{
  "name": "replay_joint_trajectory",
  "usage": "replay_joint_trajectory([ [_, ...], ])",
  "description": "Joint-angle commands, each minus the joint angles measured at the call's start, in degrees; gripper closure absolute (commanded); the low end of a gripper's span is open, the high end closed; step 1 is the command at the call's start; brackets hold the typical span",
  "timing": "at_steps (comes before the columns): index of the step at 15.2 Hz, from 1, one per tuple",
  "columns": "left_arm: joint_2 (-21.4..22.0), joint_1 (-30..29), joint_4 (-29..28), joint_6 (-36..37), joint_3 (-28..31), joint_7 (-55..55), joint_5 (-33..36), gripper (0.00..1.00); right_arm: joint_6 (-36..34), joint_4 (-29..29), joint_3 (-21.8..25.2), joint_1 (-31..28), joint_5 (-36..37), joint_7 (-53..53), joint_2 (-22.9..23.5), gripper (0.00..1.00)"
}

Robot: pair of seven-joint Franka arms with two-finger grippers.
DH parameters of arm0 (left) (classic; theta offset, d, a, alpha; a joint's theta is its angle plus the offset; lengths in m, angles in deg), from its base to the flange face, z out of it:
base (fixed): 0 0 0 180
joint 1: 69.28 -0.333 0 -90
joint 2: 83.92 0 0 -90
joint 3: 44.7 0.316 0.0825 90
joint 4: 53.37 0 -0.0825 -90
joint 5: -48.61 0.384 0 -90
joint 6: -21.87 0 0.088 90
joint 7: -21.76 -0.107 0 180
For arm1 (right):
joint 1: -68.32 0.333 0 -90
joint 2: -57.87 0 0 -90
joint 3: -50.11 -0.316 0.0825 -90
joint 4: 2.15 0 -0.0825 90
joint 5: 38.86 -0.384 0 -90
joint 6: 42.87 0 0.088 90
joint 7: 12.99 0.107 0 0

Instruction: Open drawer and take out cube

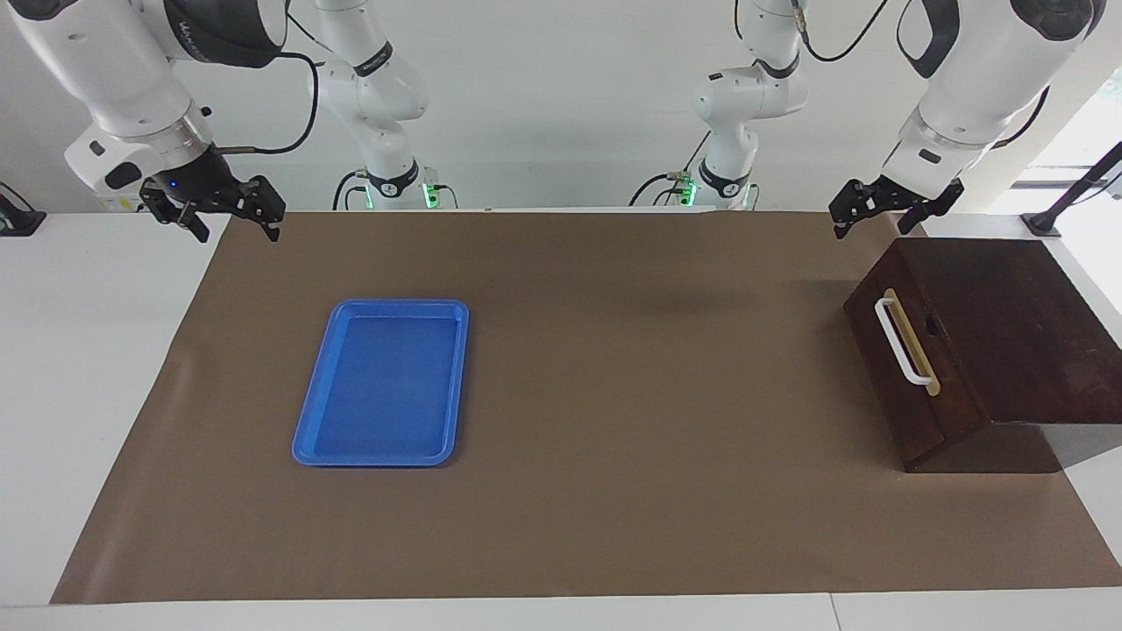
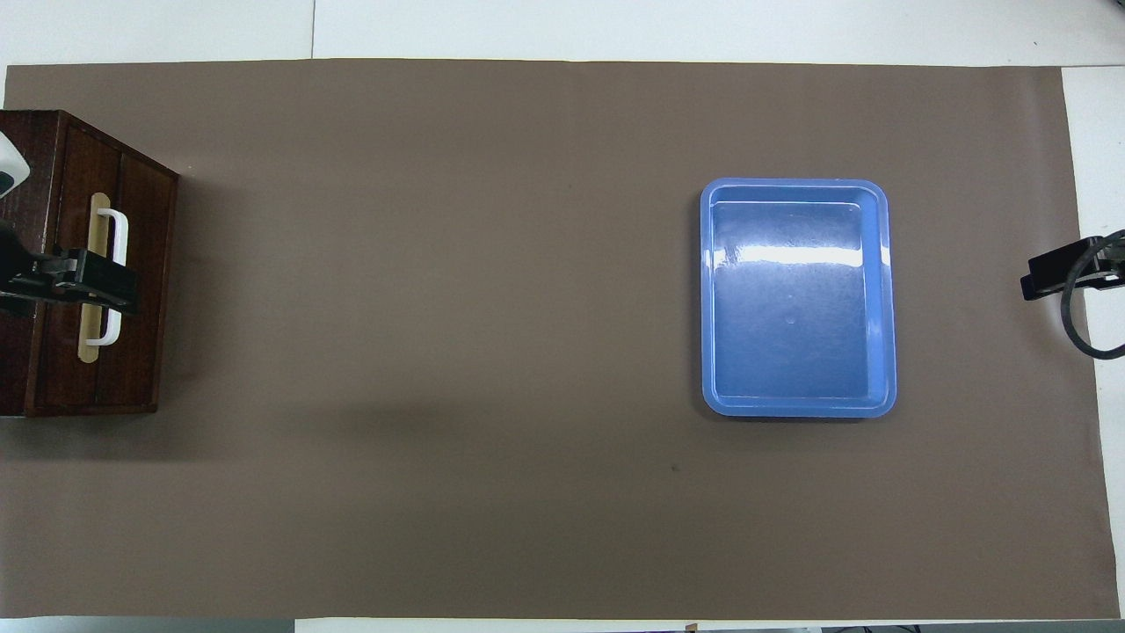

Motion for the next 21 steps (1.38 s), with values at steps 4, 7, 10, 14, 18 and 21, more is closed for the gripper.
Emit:
replay_joint_trajectory([
  [4, 2.3, -0.4, -2.8, -1.3, 0.2, -1.0, -0.5, 0.0, 0.9, -0.3, -0.7, -1.1, -0.2, 0.7, -0.6, 0.0],
  [7, 2.3, -0.5, -3.4, -3.9, 0.3, -1.0, -0.3, 0.0, 3.0, -0.4, -0.6, -1.2, -0.2, 0.8, -0.5, 0.0],
  [10, 2.8, -1.1, -9.9, -14.4, 0.3, -5.9, 4.0, 0.0, 3.1, -0.5, -0.6, -1.1, -0.2, 1.0, -0.5, 0.0],
  [14, 1.1, -3.9, -20.6, -33.4, 0.5, -15.1, 13.8, 0.0, 3.1, -0.5, -0.4, -1.3, -0.2, 1.1, -0.5, 0.0],
  [18, -4.6, -6.0, -22.2, -42.2, 0.5, -17.1, 20.4, 0.0, 3.1, -0.5, -0.4, -1.8, -0.2, 1.1, -0.5, 0.0],
  [21, -5.7, -6.1, -23.9, -44.3, 0.4, -16.2, 20.5, 0.0, 3.0, -0.8, -0.4, -1.8, -0.2, 0.9, -0.6, 0.0],
])
